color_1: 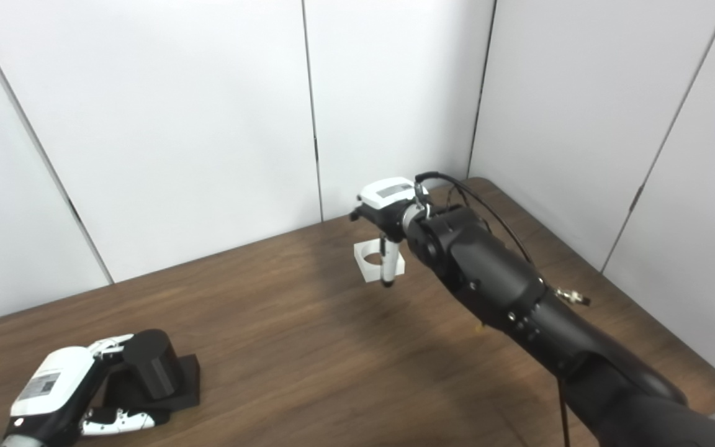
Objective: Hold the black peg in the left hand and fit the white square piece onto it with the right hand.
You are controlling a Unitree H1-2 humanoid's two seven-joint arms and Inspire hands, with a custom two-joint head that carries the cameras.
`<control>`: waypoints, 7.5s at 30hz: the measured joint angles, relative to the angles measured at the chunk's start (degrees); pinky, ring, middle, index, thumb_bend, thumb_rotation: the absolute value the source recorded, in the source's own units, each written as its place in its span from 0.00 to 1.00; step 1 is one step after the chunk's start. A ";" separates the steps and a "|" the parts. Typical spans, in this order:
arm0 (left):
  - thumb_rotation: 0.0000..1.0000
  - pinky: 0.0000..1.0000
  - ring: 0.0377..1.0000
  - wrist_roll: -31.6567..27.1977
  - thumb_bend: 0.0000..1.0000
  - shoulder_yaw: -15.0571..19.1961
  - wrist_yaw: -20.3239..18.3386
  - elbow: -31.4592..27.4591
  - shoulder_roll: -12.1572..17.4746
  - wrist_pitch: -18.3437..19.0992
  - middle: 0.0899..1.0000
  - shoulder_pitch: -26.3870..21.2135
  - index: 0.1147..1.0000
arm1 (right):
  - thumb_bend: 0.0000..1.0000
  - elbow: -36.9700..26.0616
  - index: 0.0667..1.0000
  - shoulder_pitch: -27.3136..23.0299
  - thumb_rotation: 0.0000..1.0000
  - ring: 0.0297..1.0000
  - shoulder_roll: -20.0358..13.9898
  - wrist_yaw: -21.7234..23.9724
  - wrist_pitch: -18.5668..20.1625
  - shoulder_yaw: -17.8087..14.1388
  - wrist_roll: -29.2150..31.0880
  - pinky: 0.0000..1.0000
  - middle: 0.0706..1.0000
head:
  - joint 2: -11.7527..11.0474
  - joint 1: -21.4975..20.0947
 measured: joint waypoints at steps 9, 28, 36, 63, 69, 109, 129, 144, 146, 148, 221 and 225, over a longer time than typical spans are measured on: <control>0.07 0.78 0.86 -0.19 0.52 -0.08 0.21 0.26 0.15 -0.26 0.85 0.01 0.43 | 0.98 9.71 0.91 -1.32 0.15 0.93 1.73 -2.86 0.08 0.31 -2.14 0.82 0.95 | 0.61 0.79; 0.07 0.74 0.84 -0.40 0.52 -0.19 0.07 -3.03 0.90 1.33 0.83 1.51 0.43 | 0.93 17.51 0.86 -1.98 0.17 0.91 4.44 -10.94 -0.97 1.45 0.08 0.86 0.92 | 1.84 2.72; 0.06 0.75 0.83 -0.07 0.52 -0.45 -1.45 -5.41 1.20 3.52 0.83 1.88 0.43 | 0.90 20.34 0.84 -3.11 0.16 0.92 4.67 -13.10 -1.91 1.69 1.96 0.87 0.91 | 2.90 3.95; 0.06 0.72 0.82 0.16 0.52 -0.25 -4.59 -10.15 1.85 6.84 0.83 3.58 0.43 | 0.52 27.27 0.46 -8.20 0.15 0.85 5.85 -15.02 -1.38 3.93 10.58 0.89 0.77 | 4.57 6.06; 0.06 0.72 0.83 0.21 0.52 -0.25 -4.59 -10.17 1.83 7.07 0.84 3.56 0.43 | 0.52 25.26 0.45 -6.78 0.14 0.89 4.63 -15.81 -2.09 3.53 13.24 0.99 0.77 | 5.36 7.38; 0.07 0.80 0.86 2.08 0.52 -1.80 -5.98 -11.72 -1.71 13.90 0.85 3.26 0.43 | 0.52 -9.63 0.44 -1.77 0.13 0.85 4.75 -8.74 -12.48 2.04 25.54 0.84 0.75 | 11.60 33.05; 0.07 0.78 0.86 2.38 0.52 -2.75 -5.98 -9.98 -3.38 14.33 0.86 1.74 0.43 | 0.52 -9.50 0.44 -2.43 0.13 0.86 16.23 -7.91 -12.59 4.37 24.91 0.86 0.75 | 11.34 34.98; 0.07 0.77 0.86 3.09 0.52 -2.88 -5.98 -10.06 -3.95 15.17 0.86 1.68 0.43 | 0.52 -8.28 0.44 -2.67 0.13 0.86 18.43 -8.08 -12.84 4.48 25.05 0.86 0.75 | 11.69 35.60; 0.07 0.77 0.87 3.10 0.52 -2.88 -5.98 -10.06 -4.02 15.22 0.86 1.68 0.43 | 0.52 -7.38 0.44 -2.76 0.13 0.86 18.56 -8.34 -12.86 4.48 25.09 0.85 0.75 | 11.69 35.60; 0.07 0.78 0.87 3.10 0.52 -2.88 -5.98 -10.06 -4.02 15.22 0.86 1.68 0.43 | 0.52 -6.93 0.44 -2.77 0.13 0.86 18.82 -8.73 -12.86 4.48 25.14 0.86 0.75 | 11.69 35.60; 0.07 0.76 0.87 3.75 0.52 -3.30 -6.31 -11.90 -4.62 17.31 0.86 2.04 0.42 | 0.89 4.72 0.68 -5.03 0.29 0.85 22.24 -9.01 -10.73 10.84 26.37 0.82 0.81 | 13.10 36.56; 0.07 0.77 0.86 3.71 0.52 -3.29 -6.32 -11.91 -4.62 17.31 0.86 2.06 0.42 | 0.89 4.63 0.69 -5.03 0.28 0.86 22.23 -9.01 -10.73 10.78 26.41 0.82 0.81 | 13.27 36.39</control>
